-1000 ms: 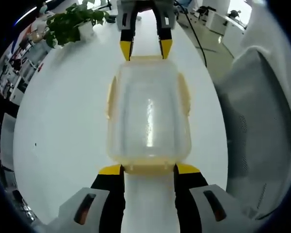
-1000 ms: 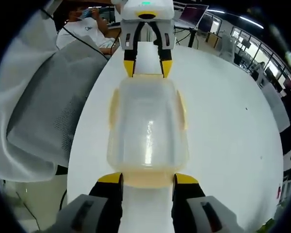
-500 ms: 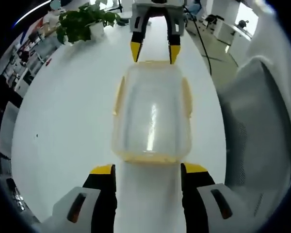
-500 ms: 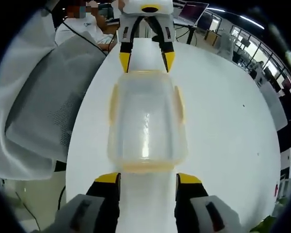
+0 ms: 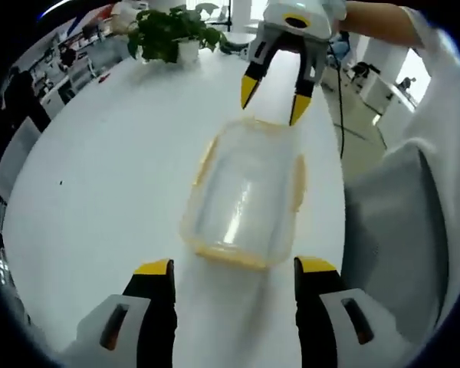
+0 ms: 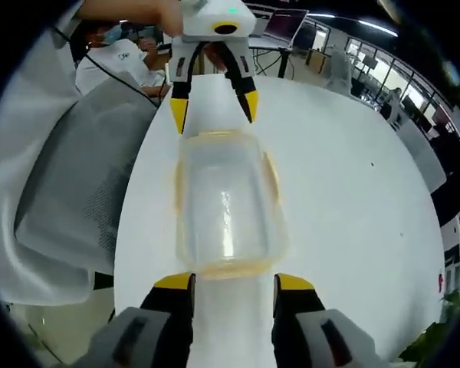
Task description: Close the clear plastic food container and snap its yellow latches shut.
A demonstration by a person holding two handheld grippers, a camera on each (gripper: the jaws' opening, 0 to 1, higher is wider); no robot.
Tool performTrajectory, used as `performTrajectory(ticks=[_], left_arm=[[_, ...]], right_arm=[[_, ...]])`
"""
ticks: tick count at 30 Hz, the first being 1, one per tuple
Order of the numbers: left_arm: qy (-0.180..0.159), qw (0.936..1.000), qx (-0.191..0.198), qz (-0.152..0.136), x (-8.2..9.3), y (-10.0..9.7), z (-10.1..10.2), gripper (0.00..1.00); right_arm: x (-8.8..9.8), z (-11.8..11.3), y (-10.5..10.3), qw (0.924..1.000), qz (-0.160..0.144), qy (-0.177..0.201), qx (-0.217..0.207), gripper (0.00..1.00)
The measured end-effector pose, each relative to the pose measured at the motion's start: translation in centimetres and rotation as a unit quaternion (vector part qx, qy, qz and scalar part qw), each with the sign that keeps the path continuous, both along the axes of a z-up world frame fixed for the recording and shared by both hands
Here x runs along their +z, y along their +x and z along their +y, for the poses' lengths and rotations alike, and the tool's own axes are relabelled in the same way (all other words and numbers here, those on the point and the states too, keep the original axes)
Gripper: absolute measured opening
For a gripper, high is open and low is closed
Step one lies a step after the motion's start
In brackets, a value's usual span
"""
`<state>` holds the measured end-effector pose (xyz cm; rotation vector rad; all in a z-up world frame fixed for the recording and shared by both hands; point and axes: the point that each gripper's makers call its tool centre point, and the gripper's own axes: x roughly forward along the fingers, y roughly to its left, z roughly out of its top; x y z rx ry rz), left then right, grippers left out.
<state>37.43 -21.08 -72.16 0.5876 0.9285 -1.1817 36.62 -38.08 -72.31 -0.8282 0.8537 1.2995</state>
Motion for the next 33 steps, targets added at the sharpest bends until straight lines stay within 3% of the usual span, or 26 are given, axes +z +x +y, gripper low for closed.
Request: performTrajectory(ticks=[5,10,14,15,18,20,23,25,26,27,33], left_arm=[[-0.03,0.9976,0.06,0.015,0.6,0.5,-0.3,0.63],[-0.04,0.993,0.107,0.027,0.6,0.8,-0.3,0.6],[-0.056,0.9834,0.167,0.043,0.5,1.1,-0.2,0.58],[-0.062,0.981,0.178,0.047,0.5,1.2,-0.3,0.58],[-0.056,0.982,0.176,0.039,0.1,1.1,-0.2,0.59],[-0.058,0.9779,0.194,0.053,-0.2,0.8,-0.2,0.59],[-0.073,0.9656,0.24,0.067,-0.5,1.0,-0.1,0.58],[-0.071,0.9662,0.24,0.063,-0.7,1.1,0.1,0.58],[-0.071,0.9639,0.248,0.066,-0.8,1.0,0.1,0.58],[-0.072,0.9621,0.254,0.069,-0.8,0.9,0.1,0.58],[-0.093,0.9412,0.309,0.1,-1.3,0.9,-0.1,0.54]], right_arm=[[0.8,0.5,0.5,0.999,-0.003,0.02,-0.039,0.37],[1.5,1.4,1.0,0.9921,0.017,0.057,-0.111,0.38],[1.3,1.4,1.2,0.9862,0.029,0.062,-0.151,0.39],[1.2,1.4,0.9,0.9797,0.055,0.064,-0.182,0.39],[1.1,1.4,1.1,0.9691,0.072,0.071,-0.225,0.4],[0.9,1.1,1.1,0.9605,0.084,0.064,-0.258,0.4],[0.5,1.1,1.0,0.9503,0.096,0.062,-0.289,0.38],[0.3,1.3,0.8,0.947,0.105,0.067,-0.296,0.38],[0.1,1.4,0.6,0.9332,0.126,0.072,-0.328,0.38],[0.0,1.4,0.8,0.9289,0.127,0.075,-0.339,0.37],[-0.7,1.2,0.8,0.9247,0.127,0.062,-0.354,0.36]])
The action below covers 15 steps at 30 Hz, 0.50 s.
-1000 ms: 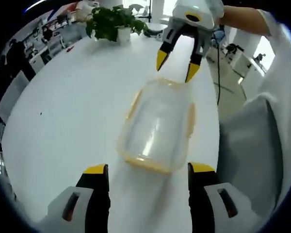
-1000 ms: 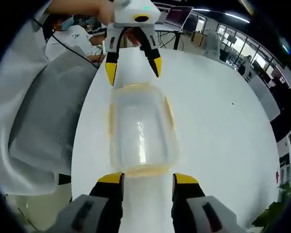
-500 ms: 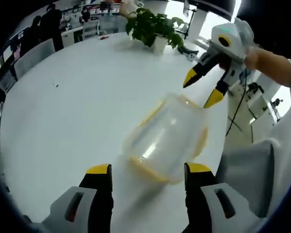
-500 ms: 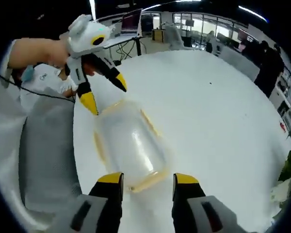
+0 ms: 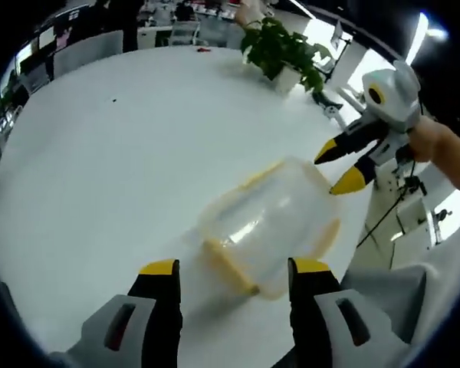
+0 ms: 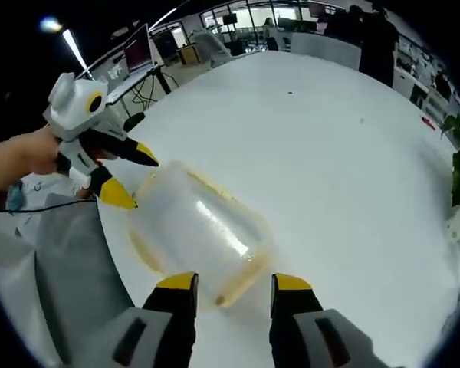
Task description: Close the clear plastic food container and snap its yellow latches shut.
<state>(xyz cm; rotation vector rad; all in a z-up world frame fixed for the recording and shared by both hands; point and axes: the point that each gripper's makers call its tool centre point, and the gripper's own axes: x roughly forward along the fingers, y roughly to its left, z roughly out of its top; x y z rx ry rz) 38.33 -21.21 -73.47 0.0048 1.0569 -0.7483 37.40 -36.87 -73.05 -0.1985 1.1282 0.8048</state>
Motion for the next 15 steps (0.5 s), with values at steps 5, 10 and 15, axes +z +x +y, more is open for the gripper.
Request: performTrajectory(ticks=[5,10,15], left_arm=[[-0.036,0.9987,0.03,0.02,0.0,-0.1,-0.9,0.54],[-0.03,0.9988,0.034,0.02,-0.3,-0.2,-1.1,0.52],[-0.031,0.9988,0.03,0.022,-0.6,-0.4,-1.6,0.49]], right_arm=[[-0.1,0.6,0.1,0.9997,0.008,0.014,-0.018,0.37],[-0.4,1.1,0.1,0.9988,0.019,0.029,-0.034,0.37],[-0.6,1.2,0.1,0.9988,0.02,0.027,-0.036,0.38]])
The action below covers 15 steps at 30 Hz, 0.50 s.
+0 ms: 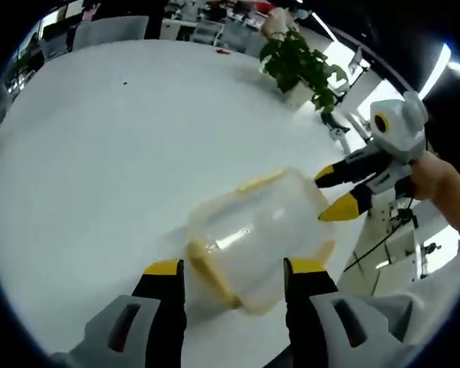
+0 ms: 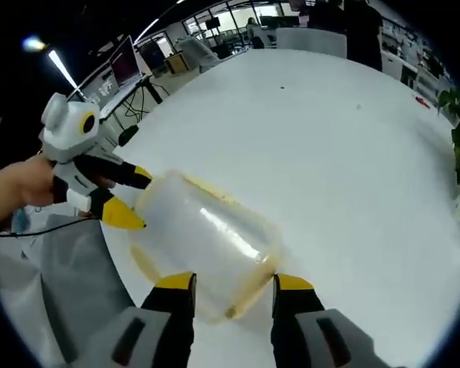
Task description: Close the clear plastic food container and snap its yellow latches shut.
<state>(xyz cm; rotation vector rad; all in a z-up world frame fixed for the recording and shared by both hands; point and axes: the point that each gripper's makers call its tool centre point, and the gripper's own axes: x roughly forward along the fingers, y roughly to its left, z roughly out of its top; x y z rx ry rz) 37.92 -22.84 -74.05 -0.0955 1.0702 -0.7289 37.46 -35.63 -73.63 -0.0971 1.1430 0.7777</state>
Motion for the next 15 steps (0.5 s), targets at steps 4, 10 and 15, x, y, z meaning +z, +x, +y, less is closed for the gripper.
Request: performTrajectory(ticks=[4,10,15], left_arm=[[-0.001,1.0,0.003,0.003,-0.11,-0.07,-0.29,0.48],[-0.003,0.9999,0.007,0.015,-0.12,-0.1,-0.16,0.46],[-0.001,0.9997,0.016,0.018,-0.05,-0.14,-0.26,0.45]], right_arm=[[-0.02,0.14,0.01,1.0,0.0,-0.004,0.001,0.38],[-0.02,0.12,-0.12,1.0,0.003,-0.005,-0.003,0.37],[-0.05,0.18,-0.17,0.9999,0.006,-0.009,-0.011,0.36]])
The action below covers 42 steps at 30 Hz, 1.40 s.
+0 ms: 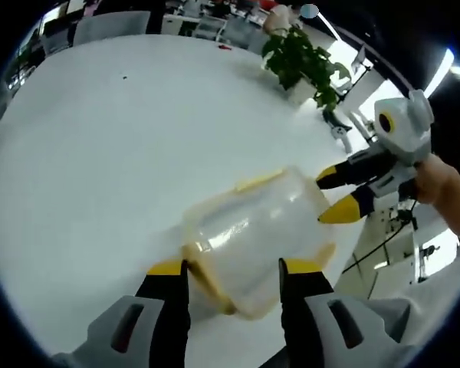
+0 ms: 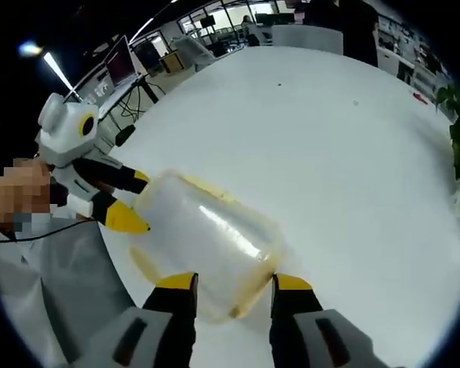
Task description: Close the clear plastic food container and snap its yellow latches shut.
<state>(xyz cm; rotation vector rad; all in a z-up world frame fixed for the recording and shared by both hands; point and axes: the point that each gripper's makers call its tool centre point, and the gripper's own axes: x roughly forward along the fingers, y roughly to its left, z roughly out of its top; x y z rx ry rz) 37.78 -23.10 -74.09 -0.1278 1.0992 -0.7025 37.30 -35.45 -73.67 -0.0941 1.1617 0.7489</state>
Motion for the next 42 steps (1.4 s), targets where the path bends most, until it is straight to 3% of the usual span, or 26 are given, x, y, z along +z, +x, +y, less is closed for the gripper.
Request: performTrajectory(ticks=[8,9,10,11,14,16,19,34,38,42], left_arm=[[-0.008,0.9998,0.019,0.007,-0.3,0.3,-0.4,0.43],[-0.011,0.9987,0.013,0.048,-0.4,-1.3,-0.6,0.42],[-0.009,0.9996,0.023,0.013,-0.5,-0.1,-0.8,0.42],[-0.004,0.9997,0.022,0.008,-0.5,0.0,-0.8,0.42],[-0.008,0.9997,0.02,0.01,-0.6,0.2,-0.7,0.42],[-0.006,0.9998,0.017,0.011,-0.4,0.1,-0.8,0.42],[-0.007,0.9997,0.02,0.007,-0.6,0.3,-1.0,0.42],[-0.008,1.0,0.002,0.006,-0.2,0.5,-0.7,0.45],[-0.015,0.9999,-0.007,0.002,-0.3,0.5,-0.5,0.46],[-0.013,0.9997,-0.019,-0.002,-0.1,0.5,-0.4,0.45]], right_arm=[[-0.1,0.2,-0.1,0.9999,0.009,-0.008,-0.011,0.35],[-0.1,0.1,-0.6,0.9992,0.024,-0.017,-0.027,0.35],[-0.1,0.2,-0.3,0.9997,0.015,-0.011,-0.015,0.35],[-0.2,0.2,-0.3,0.9998,0.015,-0.012,-0.012,0.35],[-0.3,0.2,-0.2,0.9996,0.02,-0.002,-0.02,0.35],[-0.5,0.3,-0.3,0.9976,0.05,0.018,-0.045,0.35],[-0.3,0.9,-0.1,0.997,0.057,0.03,-0.043,0.35],[-0.1,0.6,-0.3,0.9973,0.041,0.032,-0.052,0.38],[0.0,0.6,-0.1,0.9998,0.006,0.005,-0.016,0.4],[0.0,0.5,-0.2,0.9999,0.003,-0.001,-0.011,0.41]])
